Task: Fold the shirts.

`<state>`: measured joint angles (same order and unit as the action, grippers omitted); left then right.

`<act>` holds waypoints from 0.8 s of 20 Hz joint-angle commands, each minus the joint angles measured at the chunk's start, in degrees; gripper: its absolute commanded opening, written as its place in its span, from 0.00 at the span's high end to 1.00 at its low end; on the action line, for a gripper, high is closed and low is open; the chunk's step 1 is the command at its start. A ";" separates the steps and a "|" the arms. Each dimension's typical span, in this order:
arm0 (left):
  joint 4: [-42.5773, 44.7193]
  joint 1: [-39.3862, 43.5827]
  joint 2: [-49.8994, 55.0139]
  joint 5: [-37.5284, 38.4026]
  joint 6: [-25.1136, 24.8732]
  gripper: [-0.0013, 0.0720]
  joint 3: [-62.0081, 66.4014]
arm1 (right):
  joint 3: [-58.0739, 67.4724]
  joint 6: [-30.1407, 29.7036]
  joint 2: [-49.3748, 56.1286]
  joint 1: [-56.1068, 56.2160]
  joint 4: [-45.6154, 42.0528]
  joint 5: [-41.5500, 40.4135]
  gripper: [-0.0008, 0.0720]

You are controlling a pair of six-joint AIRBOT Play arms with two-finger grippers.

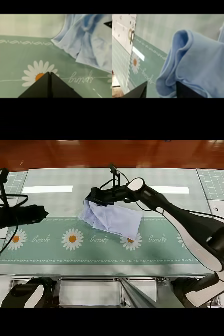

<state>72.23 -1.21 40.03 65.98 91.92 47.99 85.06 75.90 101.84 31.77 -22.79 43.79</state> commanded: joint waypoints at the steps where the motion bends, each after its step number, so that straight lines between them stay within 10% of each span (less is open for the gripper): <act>1: -0.02 -0.66 -2.34 -5.01 0.35 0.94 -4.68 | 2.03 -0.09 3.17 -0.48 2.62 5.75 0.42; 6: -1.18 -8.22 -2.16 -9.68 0.35 0.94 3.28 | 2.01 3.56 -8.24 -17.55 -7.61 32.39 0.43; 11: -5.79 -12.85 -4.72 -7.10 0.28 0.94 7.54 | -9.31 22.86 -34.60 -29.49 -67.17 37.51 0.43; 16: -10.80 -4.35 -4.48 -6.01 0.31 0.94 -3.91 | -43.47 24.35 -48.59 -35.26 -50.93 12.46 0.41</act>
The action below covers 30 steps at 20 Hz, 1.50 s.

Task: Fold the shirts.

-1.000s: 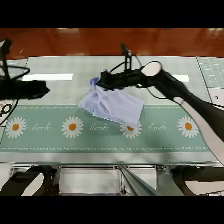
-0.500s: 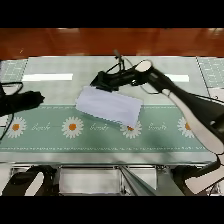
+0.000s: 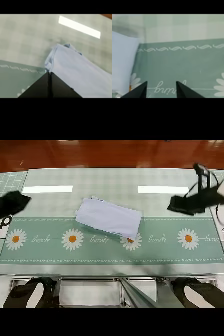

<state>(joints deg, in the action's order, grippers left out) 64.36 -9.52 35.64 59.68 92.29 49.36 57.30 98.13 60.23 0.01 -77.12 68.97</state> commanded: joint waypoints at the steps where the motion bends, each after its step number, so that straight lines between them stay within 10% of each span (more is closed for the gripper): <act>1: -2.93 6.16 0.02 0.09 -0.04 0.94 -7.65 | -20.04 -0.13 -5.84 -3.65 10.80 -17.31 0.41; 9: -2.93 14.43 0.70 -3.34 -0.02 0.94 -13.81 | -23.89 -28.98 19.02 -3.34 57.77 -17.94 0.42; 19: -2.93 14.43 0.72 -8.68 1.49 0.94 -13.81 | -9.57 -26.80 28.61 10.75 57.40 -15.58 0.48; 21: -2.93 14.43 0.72 -8.70 1.49 0.94 -13.81 | -5.38 -28.68 28.98 13.79 57.22 -15.39 0.95; 30: -2.93 14.43 0.72 -8.68 1.49 0.94 -13.81 | 39.04 -7.87 28.96 15.93 24.83 1.70 0.96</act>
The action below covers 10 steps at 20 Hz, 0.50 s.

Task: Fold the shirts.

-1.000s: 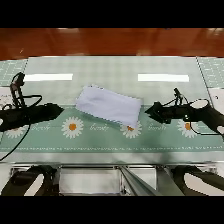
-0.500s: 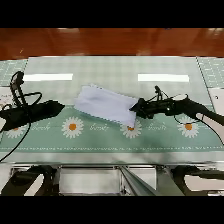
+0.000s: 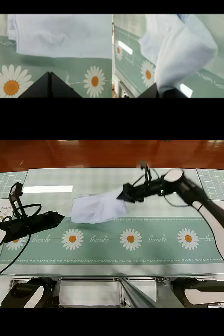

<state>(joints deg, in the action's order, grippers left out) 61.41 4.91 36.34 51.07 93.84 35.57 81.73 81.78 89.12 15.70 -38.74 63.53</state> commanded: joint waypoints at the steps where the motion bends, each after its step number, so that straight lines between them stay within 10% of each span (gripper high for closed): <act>1: 0.02 0.00 0.00 -0.04 -0.07 0.94 -0.02 | 19.19 9.92 0.07 -0.15 -16.15 9.53 0.96; 10: 0.04 0.00 0.00 1.42 -0.11 0.94 0.00 | 36.00 14.88 -5.79 -22.05 -21.88 25.62 0.96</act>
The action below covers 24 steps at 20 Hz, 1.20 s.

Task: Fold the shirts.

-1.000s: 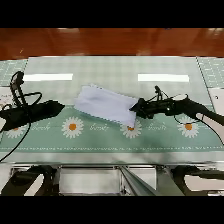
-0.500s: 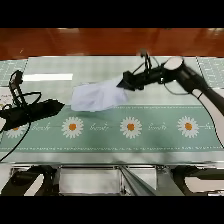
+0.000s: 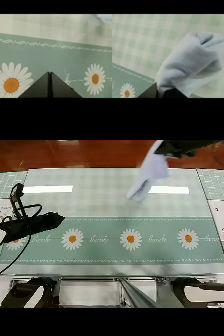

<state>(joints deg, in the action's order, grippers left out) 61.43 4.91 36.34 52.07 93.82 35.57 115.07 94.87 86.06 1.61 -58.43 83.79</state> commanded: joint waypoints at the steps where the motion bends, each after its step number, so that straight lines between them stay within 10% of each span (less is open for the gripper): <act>1: 0.00 0.00 0.00 0.42 -0.07 0.94 0.00 | 2.67 1.97 -4.13 -11.89 -2.14 6.56 0.96; 12: 0.07 0.00 0.00 -0.63 -0.09 0.94 -0.02 | -4.00 3.61 -11.93 -46.29 -1.60 21.66 0.96; 24: 0.02 0.00 0.00 -8.50 -0.09 0.94 -0.02 | -53.79 0.00 -35.06 -68.22 -42.62 23.08 0.96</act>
<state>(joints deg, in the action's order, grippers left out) 61.45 4.91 36.34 45.28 93.71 35.57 72.90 95.57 56.16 -62.63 -88.09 105.73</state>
